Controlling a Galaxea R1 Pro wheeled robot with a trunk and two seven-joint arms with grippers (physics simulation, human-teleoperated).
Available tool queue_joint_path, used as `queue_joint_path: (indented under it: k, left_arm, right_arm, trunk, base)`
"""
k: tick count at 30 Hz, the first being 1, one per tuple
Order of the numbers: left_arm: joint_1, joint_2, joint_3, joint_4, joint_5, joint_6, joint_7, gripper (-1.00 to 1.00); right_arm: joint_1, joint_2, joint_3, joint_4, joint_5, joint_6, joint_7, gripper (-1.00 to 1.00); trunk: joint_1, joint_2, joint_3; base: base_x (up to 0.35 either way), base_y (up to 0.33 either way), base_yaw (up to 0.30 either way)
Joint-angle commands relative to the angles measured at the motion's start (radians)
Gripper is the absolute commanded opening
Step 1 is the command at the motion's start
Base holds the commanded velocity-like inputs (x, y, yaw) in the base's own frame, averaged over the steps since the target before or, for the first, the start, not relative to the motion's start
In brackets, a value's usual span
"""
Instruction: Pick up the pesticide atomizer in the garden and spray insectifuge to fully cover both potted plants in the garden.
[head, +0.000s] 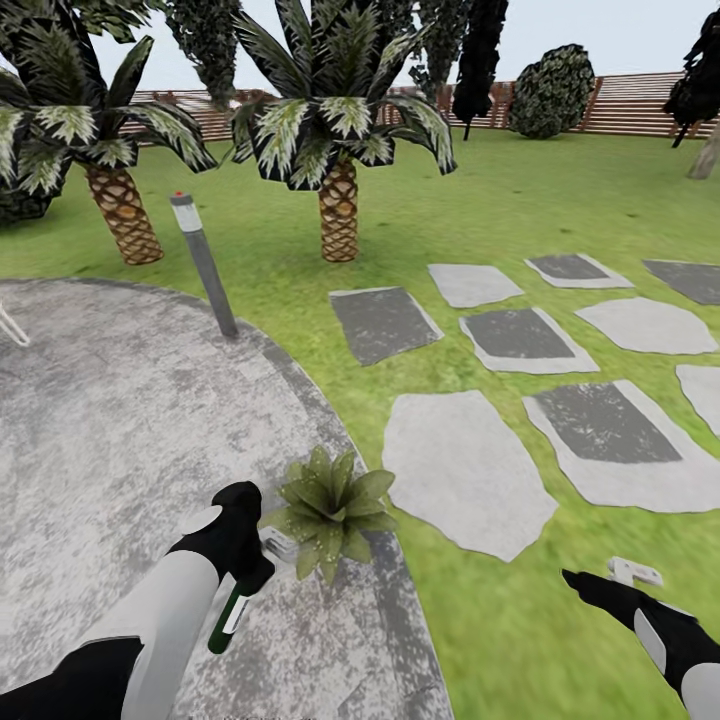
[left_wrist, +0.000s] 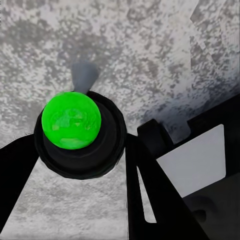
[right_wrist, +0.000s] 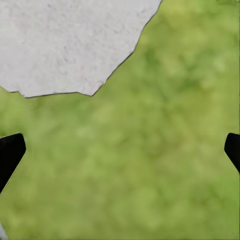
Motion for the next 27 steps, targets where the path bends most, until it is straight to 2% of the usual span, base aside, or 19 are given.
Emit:
queue_joint_path:
  k: [1, 6, 14, 27]
  left_arm:
    - [-0.001, -0.002, 0.007, -0.001, -0.011, 0.005, -0.008, -1.0]
    - [-0.001, -0.002, 0.007, -0.001, -0.011, 0.005, -0.008, -1.0]
    - [-0.001, -0.002, 0.007, -0.001, -0.011, 0.005, -0.008, -1.0]
    - [-0.001, -0.002, 0.008, -0.002, -0.01, 0.005, -0.008, -1.0]
  right_arm:
    - [0.0, 0.0, -0.009, -0.002, 0.01, 0.005, 0.007, 1.0]
    - [-0.001, 0.0, -0.009, -0.002, 0.01, 0.005, 0.007, 1.0]
    - [0.0, 0.0, -0.009, -0.002, 0.012, 0.005, 0.007, 1.0]
    - [0.0, 0.0, -0.009, -0.002, 0.012, 0.005, 0.007, 1.0]
  trunk:
    - [0.0, 0.0, -0.001]
    - [0.0, 0.0, -0.001]
    - [0.0, 0.0, -0.001]
    - [0.0, 0.0, -0.007]
  base:
    - [0.0, 0.0, 0.247]
    - [0.009, -0.052, 0.239]
    - [0.086, -0.314, 0.04]
    - [0.014, -0.25, 0.215]
